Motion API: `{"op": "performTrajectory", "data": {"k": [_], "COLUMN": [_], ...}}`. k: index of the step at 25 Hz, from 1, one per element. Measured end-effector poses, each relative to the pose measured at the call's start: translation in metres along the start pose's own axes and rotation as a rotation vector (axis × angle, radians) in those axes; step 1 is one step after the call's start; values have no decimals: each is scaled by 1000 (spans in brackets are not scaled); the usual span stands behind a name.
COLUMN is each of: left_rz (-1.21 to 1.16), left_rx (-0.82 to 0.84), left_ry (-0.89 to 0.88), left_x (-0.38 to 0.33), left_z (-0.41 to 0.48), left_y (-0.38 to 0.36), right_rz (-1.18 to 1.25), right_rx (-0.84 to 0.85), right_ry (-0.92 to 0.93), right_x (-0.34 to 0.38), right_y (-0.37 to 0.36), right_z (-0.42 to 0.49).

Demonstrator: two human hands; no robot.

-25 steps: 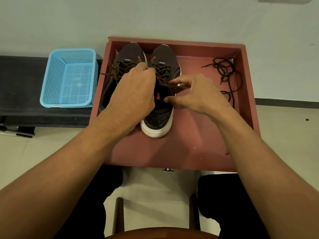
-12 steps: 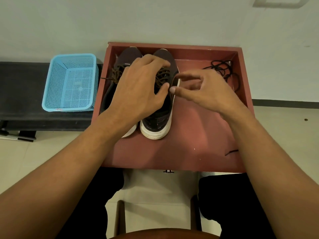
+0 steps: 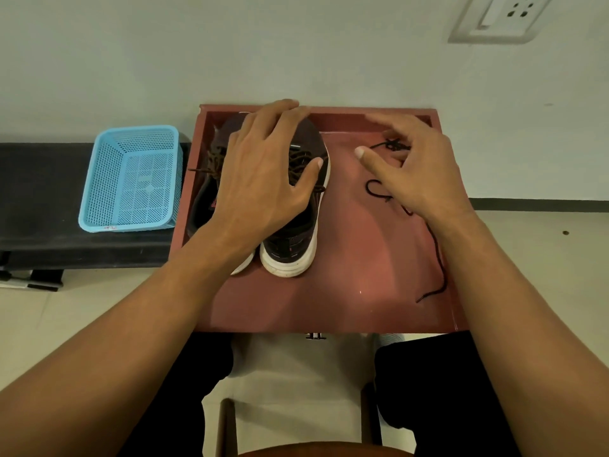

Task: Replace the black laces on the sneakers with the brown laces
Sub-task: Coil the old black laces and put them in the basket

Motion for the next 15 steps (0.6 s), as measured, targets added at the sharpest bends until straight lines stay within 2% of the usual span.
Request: {"op": "performTrajectory", "data": {"k": [6,15], "left_rz": [-151,-330], "left_rx": [15,207], "left_ry": [-109,-241], "left_x": [-22,-71], "left_z": [10,7], "left_y": [-20,-76], "right_rz": [-167,-381], "right_rx": [-55,126], "right_ry": [-224,-329], "right_x": [-44,-74], "right_y": [35,21], "right_z": [9,9]}}
Point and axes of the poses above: each hand's wrist, its own z-axis towards the middle knuckle, its own y-axis out of the back of the hand, x = y × z, the point moved 5 cm from there along z, towards the middle knuckle, and after that the axes turned 11 degrees about -y, right-handed, at the moved point
